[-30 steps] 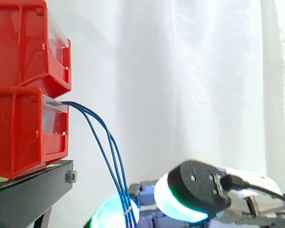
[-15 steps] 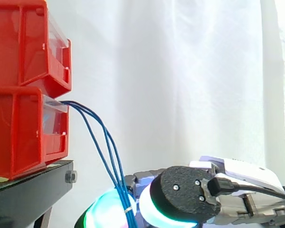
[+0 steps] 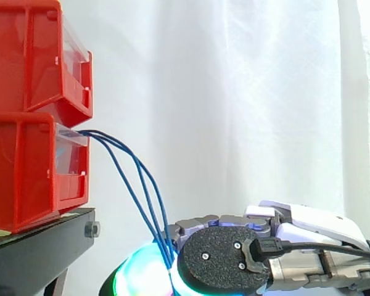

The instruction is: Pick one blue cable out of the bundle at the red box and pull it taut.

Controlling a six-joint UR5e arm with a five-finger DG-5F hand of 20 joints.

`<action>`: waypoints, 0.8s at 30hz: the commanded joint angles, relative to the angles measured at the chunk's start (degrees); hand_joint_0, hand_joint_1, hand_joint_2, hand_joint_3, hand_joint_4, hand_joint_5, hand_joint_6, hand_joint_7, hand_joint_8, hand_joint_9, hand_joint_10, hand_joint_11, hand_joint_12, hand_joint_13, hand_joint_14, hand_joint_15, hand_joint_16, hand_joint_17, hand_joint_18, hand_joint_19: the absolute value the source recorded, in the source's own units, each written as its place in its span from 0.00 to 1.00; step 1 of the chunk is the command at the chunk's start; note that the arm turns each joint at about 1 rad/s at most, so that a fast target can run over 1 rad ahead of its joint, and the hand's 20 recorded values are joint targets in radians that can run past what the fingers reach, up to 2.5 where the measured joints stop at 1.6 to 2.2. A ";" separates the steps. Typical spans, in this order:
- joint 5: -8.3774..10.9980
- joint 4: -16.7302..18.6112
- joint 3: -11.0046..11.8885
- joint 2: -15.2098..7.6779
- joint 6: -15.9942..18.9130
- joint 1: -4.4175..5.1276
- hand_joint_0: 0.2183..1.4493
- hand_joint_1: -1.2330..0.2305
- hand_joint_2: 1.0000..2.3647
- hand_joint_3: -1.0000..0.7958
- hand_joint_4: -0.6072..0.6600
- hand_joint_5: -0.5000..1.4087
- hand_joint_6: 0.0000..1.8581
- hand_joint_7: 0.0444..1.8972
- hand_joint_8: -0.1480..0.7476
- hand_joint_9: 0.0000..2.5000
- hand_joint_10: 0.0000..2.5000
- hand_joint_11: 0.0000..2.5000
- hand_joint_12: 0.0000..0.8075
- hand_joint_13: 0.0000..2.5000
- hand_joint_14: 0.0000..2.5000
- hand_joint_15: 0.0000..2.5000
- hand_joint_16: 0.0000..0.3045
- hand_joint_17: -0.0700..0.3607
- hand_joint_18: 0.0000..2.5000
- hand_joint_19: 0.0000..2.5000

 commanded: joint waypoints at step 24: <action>-1.89 -10.75 0.00 3.09 6.16 -1.59 0.34 0.22 0.02 0.54 0.57 0.18 0.48 0.44 0.52 0.23 0.00 0.10 0.48 0.08 0.00 0.01 0.20 0.49 0.11 0.02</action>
